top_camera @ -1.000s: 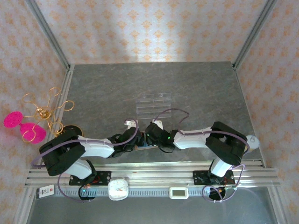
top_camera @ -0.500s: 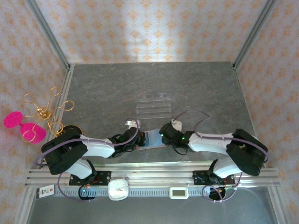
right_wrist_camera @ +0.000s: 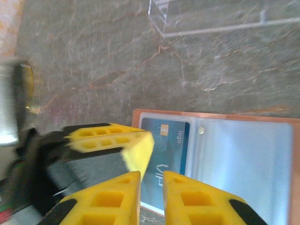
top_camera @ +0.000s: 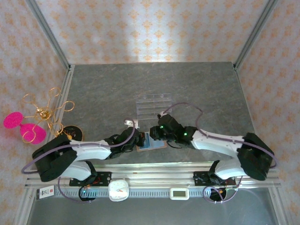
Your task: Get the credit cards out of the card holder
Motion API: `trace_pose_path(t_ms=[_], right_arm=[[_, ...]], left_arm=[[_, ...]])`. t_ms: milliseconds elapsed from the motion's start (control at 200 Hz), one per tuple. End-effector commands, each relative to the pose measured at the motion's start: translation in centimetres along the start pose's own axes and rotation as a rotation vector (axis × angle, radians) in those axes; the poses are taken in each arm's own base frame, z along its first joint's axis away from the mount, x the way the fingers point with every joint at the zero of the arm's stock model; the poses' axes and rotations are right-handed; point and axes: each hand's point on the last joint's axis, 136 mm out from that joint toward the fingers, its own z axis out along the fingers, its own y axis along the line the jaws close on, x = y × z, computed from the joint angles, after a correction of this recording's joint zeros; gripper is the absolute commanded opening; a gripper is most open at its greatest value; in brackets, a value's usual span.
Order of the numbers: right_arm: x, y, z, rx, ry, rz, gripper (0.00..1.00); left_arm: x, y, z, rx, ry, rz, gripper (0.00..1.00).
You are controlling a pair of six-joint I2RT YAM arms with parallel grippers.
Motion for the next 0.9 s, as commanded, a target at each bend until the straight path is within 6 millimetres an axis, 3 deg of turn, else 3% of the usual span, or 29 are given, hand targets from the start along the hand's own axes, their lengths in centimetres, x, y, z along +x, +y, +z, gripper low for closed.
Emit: trace_pose_path(t_ms=[0, 200, 601, 891], right_arm=[[0.5, 1.3, 1.4, -0.050, 0.048, -0.035, 0.19], [2.3, -0.5, 3.4, -0.028, 0.108, 0.006, 0.16], [3.6, -3.8, 4.4, 0.032, 0.131, 0.091, 0.16], [4.2, -4.4, 5.1, 0.027, 0.152, 0.112, 0.18]], left_arm=[[0.7, 1.2, -1.1, -0.050, 0.020, 0.017, 0.00], [3.1, 4.1, -0.8, -0.124, 0.067, 0.021, 0.00], [4.7, 4.8, 0.7, -0.153, 0.119, 0.048, 0.00], [5.2, 4.8, 0.9, -0.146, 0.140, 0.054, 0.00]])
